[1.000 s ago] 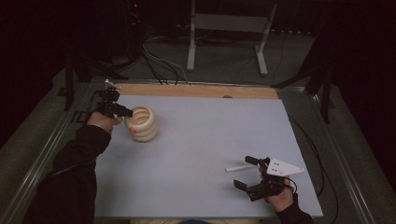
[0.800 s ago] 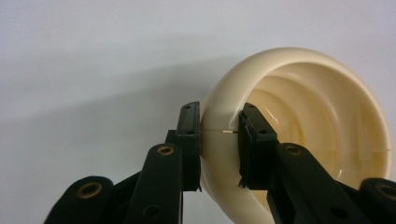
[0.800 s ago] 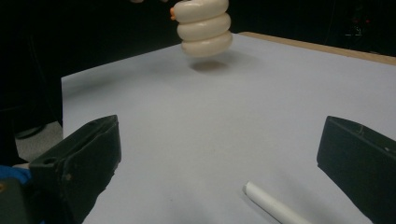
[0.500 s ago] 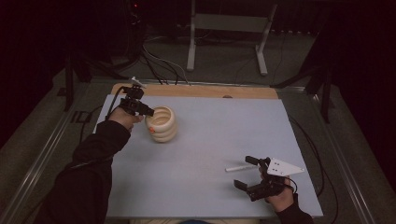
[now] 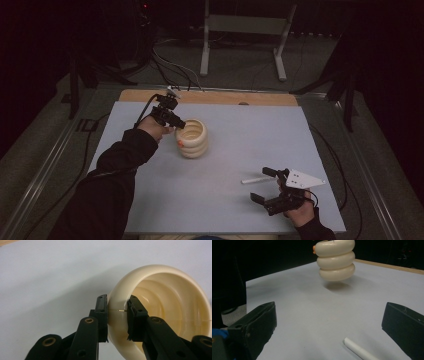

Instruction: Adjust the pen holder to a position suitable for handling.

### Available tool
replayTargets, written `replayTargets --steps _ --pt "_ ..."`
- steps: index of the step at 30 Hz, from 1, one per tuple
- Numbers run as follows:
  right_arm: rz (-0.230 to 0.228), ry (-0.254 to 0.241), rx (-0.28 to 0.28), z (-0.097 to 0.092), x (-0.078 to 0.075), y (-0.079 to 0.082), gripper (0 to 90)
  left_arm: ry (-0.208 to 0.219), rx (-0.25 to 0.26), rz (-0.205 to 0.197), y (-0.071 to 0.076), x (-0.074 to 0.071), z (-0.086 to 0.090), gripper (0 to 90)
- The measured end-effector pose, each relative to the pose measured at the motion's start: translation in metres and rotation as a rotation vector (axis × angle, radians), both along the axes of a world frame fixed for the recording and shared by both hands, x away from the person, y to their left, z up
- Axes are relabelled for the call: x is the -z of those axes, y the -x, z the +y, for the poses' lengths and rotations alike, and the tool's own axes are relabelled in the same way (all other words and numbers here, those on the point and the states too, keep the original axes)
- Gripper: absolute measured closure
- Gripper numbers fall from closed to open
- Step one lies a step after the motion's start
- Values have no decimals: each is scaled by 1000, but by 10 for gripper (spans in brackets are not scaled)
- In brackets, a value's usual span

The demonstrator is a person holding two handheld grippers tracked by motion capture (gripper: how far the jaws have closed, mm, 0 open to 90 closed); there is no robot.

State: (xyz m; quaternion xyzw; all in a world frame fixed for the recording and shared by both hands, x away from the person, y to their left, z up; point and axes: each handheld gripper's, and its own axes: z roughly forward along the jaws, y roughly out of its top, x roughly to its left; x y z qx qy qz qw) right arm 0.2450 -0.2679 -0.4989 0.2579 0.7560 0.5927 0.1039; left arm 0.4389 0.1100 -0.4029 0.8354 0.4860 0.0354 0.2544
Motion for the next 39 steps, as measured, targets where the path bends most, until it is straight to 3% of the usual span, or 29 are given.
replayTargets --steps 10,19,24,34,39 --pt "-2 1 0 0 0 0 0 -5 79 25 5 9 -36 744" --pt "-4 -1 1 -1 0 0 0 7 89 42 7 19 -60 742" --pt "-5 0 0 -1 0 0 0 -14 93 61 8 27 -68 740" --pt "0 1 -1 -1 0 0 0 -3 101 61 10 28 -70 717" --pt "2 2 -2 -1 0 0 0 12 115 52 10 27 -69 632"
